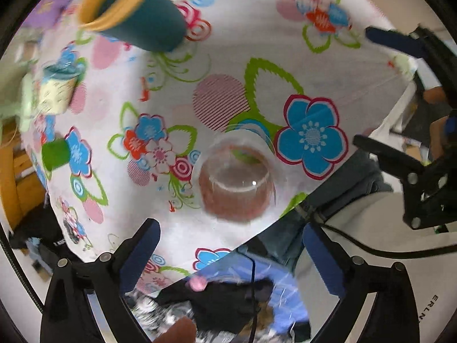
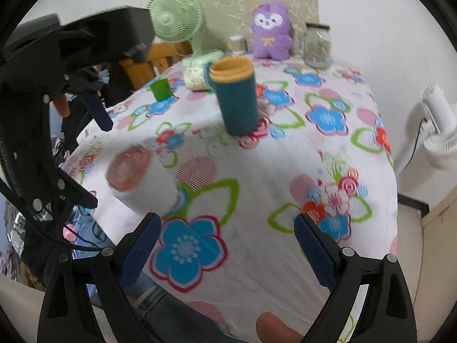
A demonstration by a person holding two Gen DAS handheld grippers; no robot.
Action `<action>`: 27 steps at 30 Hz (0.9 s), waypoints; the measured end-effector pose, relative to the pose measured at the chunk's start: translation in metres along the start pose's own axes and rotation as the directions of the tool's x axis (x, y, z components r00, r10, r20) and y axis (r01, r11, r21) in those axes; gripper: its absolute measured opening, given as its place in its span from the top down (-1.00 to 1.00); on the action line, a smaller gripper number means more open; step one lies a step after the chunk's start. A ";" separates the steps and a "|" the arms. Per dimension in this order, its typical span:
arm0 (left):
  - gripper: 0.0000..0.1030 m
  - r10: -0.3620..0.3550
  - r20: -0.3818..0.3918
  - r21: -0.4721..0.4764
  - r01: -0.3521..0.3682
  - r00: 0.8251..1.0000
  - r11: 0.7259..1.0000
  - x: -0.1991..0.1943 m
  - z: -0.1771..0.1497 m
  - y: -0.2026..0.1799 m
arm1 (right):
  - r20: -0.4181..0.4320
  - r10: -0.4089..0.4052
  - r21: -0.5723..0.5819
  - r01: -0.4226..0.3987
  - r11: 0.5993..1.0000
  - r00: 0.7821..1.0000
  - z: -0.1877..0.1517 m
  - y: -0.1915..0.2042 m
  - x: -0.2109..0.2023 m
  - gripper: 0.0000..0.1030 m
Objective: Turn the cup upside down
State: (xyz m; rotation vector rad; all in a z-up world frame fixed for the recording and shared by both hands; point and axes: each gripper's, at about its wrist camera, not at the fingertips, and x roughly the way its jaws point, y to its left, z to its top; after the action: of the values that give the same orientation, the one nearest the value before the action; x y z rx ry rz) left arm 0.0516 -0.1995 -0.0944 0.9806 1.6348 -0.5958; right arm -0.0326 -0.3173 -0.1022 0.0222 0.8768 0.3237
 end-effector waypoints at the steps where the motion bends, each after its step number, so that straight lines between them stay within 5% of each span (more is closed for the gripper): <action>1: -0.96 -0.006 0.030 -0.013 0.006 1.000 1.000 -0.004 -0.007 0.001 | 0.008 -0.002 -0.006 0.002 1.000 1.000 0.002 0.004 -0.003 -0.85; 6: -0.96 -0.010 0.218 -0.097 0.031 0.976 0.995 -0.020 -0.048 0.000 | 0.058 -0.032 -0.034 0.034 0.999 0.998 0.014 0.025 -0.024 -0.85; 9: -0.96 0.039 0.352 -0.165 0.021 0.935 0.986 -0.029 -0.077 -0.001 | 0.106 -0.075 -0.049 0.080 0.996 0.992 0.017 0.042 -0.042 -0.86; 11: -0.96 0.090 0.449 -0.219 0.012 0.889 0.976 -0.032 -0.099 0.001 | 0.131 -0.096 -0.051 0.104 0.993 0.987 0.016 0.050 -0.051 -0.86; 18: -0.96 0.260 0.681 -0.377 0.023 0.684 0.926 -0.036 -0.162 -0.021 | 0.246 -0.205 -0.063 0.227 0.972 0.947 0.011 0.087 -0.082 -0.86; 27: -0.96 0.463 0.726 -0.542 0.010 0.508 0.840 -0.024 -0.211 -0.057 | 0.367 -0.268 -0.068 0.313 0.947 0.891 -0.001 0.126 -0.114 -0.98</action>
State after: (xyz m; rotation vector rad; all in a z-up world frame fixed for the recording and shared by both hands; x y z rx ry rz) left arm -0.1079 -0.0697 -0.0165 0.3777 0.6590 -0.3321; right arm -0.1345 -0.2302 0.0017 -0.1637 0.4886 0.0861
